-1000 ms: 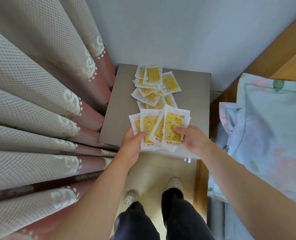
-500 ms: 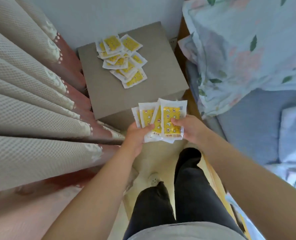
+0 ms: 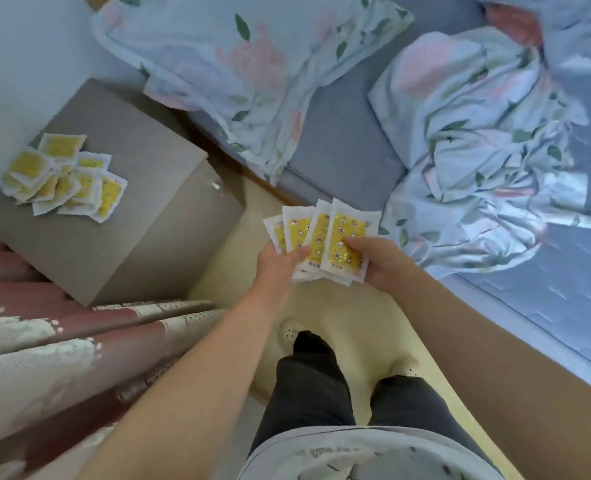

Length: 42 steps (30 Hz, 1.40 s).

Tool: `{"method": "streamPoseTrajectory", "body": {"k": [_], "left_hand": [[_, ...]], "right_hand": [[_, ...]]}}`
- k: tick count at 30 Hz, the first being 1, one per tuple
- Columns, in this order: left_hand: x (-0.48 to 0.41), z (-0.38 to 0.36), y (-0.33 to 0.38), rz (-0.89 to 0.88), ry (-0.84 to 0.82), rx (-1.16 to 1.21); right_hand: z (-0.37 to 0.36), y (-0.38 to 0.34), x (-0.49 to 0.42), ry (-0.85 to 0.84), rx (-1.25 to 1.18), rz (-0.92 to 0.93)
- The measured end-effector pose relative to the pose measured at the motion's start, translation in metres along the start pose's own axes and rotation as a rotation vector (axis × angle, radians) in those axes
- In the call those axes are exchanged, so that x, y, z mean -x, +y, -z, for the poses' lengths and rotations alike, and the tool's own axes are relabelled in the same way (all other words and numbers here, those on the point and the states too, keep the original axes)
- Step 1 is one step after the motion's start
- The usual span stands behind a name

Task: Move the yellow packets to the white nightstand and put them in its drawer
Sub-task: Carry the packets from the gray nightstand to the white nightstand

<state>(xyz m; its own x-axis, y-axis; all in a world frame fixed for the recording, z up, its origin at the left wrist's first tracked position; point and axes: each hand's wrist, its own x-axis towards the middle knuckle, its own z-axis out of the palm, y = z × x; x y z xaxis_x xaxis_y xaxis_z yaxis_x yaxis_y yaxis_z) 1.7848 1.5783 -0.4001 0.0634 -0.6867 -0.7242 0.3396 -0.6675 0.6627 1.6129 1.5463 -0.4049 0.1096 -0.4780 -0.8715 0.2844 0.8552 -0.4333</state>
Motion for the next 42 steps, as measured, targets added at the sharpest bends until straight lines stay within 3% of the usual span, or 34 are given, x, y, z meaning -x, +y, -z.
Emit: {"method": "streamPoseTrajectory", "body": {"k": [7,12,18,26,33,42], "left_hand": [[0.021,-0.133,-0.096,0.156,-0.234,-0.212],[0.070,-0.230,-0.178,0.231,-0.353,-0.321],[0.144,-0.356,-0.275,0.244,-0.553,-0.700],[0.245,-0.519,-0.416,0.344,-0.872,-0.976],[0.319,-0.651,-0.558,0.428,-1.117,-1.103],[0.432,-0.835,-0.709,0.530,-1.267,-1.336]], "right_hand": [[0.177,0.051,0.050,0.184,-0.347,0.068],[0.311,0.102,0.112,0.202,-0.562,0.115],[0.473,0.173,0.204,0.332,-0.763,0.207],[0.620,0.276,0.308,0.401,-1.190,0.455],[0.758,0.340,0.371,0.631,-1.438,0.441],[0.961,0.381,0.478,0.836,-1.589,0.327]]}}
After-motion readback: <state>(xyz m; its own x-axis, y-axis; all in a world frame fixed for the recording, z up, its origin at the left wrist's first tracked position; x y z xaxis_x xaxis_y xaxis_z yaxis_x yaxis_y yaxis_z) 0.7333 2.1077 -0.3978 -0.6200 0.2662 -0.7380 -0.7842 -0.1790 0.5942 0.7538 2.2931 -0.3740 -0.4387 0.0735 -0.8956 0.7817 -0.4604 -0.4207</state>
